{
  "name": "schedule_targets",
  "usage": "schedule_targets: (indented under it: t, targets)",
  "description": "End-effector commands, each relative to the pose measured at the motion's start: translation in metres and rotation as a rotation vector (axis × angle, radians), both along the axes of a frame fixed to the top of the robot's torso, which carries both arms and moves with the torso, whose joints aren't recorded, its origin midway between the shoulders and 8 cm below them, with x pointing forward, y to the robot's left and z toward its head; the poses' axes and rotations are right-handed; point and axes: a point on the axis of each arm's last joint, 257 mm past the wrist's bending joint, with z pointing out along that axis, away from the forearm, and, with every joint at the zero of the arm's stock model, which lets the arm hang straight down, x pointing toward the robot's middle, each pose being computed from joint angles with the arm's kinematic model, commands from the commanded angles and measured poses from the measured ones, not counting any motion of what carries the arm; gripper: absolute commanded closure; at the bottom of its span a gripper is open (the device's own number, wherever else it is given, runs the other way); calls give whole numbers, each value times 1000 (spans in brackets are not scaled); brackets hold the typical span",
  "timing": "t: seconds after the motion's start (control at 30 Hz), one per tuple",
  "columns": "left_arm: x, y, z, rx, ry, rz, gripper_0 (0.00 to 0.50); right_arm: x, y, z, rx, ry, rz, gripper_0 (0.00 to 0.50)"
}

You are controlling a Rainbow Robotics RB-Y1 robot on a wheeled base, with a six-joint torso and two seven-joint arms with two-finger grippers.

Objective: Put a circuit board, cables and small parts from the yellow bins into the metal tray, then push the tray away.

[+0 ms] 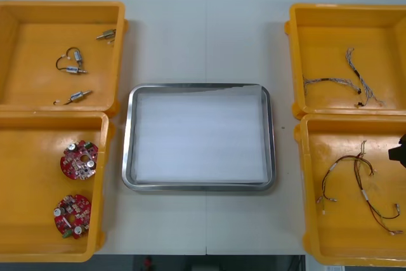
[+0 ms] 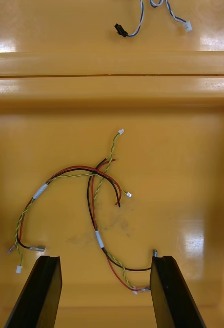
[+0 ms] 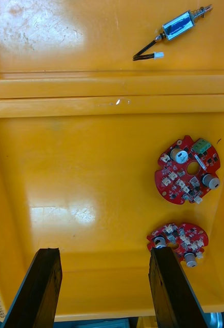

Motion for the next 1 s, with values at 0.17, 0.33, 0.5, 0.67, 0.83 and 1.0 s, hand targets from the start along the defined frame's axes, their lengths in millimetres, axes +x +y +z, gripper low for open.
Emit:
schedule_targets:
  t: [0.17,0.33,0.5,0.67,0.83,1.0]
  targets:
    - [-5,15,14,93,-12,-79,0,-5,-14,11,-27,-18,-39,0]
    - [-5,15,14,93,-12,-79,0,-5,-14,11,-27,-18,-39,0]
    - [-5,15,14,93,-12,-79,0,-5,-14,11,-27,-18,-39,0]
    - [-5,15,14,93,-12,-79,0,-5,-14,11,-27,-18,-39,0]
    - [-5,15,14,93,-12,-79,0,-5,-14,11,-27,-18,-39,0]
    - [-5,15,14,93,-12,-79,0,-5,-14,11,-27,-18,-39,0]
